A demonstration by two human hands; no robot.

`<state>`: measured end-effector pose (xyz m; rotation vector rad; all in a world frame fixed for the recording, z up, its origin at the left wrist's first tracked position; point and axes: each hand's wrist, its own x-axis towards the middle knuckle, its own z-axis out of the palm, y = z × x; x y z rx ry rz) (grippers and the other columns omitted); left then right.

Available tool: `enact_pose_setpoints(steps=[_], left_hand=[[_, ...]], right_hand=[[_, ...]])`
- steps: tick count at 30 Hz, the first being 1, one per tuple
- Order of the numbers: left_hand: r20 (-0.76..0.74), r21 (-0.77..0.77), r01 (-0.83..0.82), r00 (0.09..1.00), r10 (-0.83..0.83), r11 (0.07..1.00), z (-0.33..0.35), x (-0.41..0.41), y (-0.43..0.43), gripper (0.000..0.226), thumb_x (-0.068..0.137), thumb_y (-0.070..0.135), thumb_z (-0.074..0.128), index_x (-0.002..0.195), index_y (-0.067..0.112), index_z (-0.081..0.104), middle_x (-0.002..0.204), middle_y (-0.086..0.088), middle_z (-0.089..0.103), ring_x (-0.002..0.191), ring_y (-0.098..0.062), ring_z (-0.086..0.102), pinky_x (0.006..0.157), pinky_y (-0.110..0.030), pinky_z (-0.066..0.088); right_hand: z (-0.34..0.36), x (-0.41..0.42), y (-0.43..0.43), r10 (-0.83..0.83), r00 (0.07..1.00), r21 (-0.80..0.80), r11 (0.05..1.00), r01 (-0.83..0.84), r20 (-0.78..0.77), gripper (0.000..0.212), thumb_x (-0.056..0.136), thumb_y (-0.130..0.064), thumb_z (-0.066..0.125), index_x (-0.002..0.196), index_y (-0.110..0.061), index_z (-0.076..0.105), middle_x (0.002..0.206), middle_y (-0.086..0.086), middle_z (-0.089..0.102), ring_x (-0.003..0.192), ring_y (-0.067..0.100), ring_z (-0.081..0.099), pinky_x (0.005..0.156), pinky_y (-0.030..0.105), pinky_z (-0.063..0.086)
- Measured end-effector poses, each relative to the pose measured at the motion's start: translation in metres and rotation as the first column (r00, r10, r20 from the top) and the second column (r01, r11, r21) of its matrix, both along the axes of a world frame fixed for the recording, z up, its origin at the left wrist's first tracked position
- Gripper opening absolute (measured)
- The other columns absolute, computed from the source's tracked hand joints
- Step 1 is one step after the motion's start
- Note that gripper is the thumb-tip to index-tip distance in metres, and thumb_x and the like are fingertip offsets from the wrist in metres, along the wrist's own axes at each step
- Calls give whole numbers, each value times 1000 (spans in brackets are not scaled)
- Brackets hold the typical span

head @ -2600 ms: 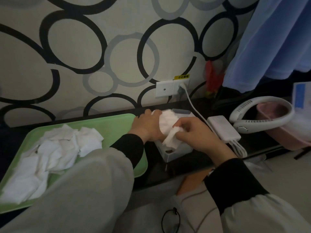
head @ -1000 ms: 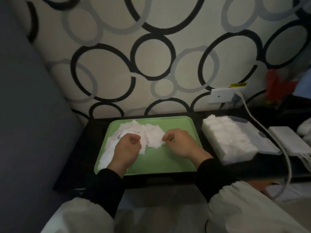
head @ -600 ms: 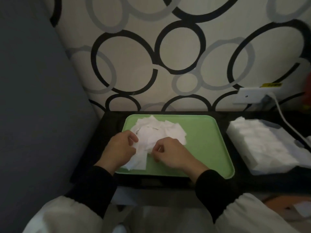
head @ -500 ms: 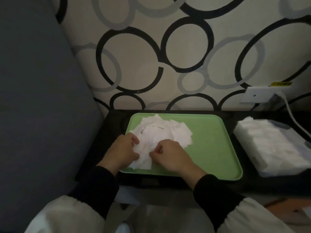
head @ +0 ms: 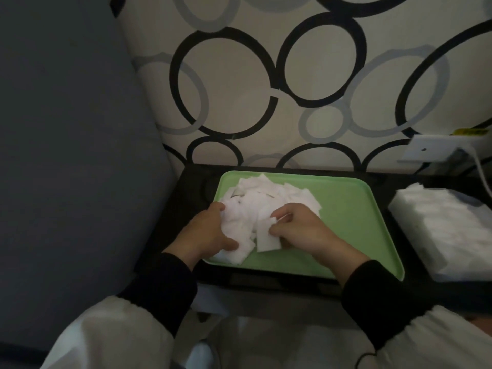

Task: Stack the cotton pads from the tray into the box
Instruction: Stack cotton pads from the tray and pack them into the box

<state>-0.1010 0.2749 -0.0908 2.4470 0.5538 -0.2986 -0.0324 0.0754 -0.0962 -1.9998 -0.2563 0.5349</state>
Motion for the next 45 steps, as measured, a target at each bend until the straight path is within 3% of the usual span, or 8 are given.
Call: enact_pose_setpoints(steps=[5,10,14,21,27,32,38,45], left_hand=[[22,-5,4,1000,-4,1000,3,0,-2,83,66,31,91,127,26,35,130,-4,53,114,-24,56,98,-41,49],[76,198,171,979,-189,965,17,-2,-12,56,70,33,86,99,39,40,117,6,31,111,-16,34,101,-38,43],[31,258,322,940,-341,911,19,-5,-16,44,77,29,81,108,48,56,114,9,24,114,-16,27,105,-38,40],[-82,209,411,912,-403,887,12,-3,-19,51,80,20,77,113,54,59,119,8,25,129,-27,34,112,-44,38],[83,156,381,914,-396,911,10,-1,-18,26,77,27,83,81,39,60,100,19,33,91,-13,48,89,-29,47],[234,71,314,918,-322,947,7,0,-14,24,79,20,81,72,34,62,97,13,60,87,-9,55,78,-23,42],[139,-1,316,939,-313,949,4,-2,-17,40,73,10,82,88,39,58,102,12,62,94,-8,60,83,-25,50],[330,-229,204,936,-121,952,9,-3,-29,34,78,10,82,95,36,67,92,5,65,88,-10,63,71,-21,47]], right_hand=[[-4,10,-23,31,997,-121,992,-22,72,15,82,-12,65,69,-4,62,64,6,49,62,19,46,59,32,35],[-2,12,-36,-22,994,-60,998,29,107,19,84,-11,62,71,2,57,67,6,45,64,18,42,62,31,30],[-1,13,-42,-15,994,-34,999,19,112,18,84,-12,60,69,-5,54,68,6,41,65,18,41,63,32,30],[1,12,-50,13,995,-9,1000,-12,97,28,85,-14,61,86,13,52,76,9,46,70,21,46,64,34,38],[4,12,-56,-4,997,20,1000,2,82,24,86,-12,61,80,10,53,78,10,45,71,21,47,62,34,40],[5,13,-58,-24,997,49,999,21,71,20,86,-13,61,75,1,54,78,10,46,72,22,48,63,35,39],[7,9,-57,-17,998,59,998,14,56,20,87,-13,60,76,3,54,80,11,47,74,22,49,64,34,40],[19,3,-53,-73,986,303,946,117,-150,15,90,-7,60,77,-14,59,82,7,65,74,22,61,60,27,45]])
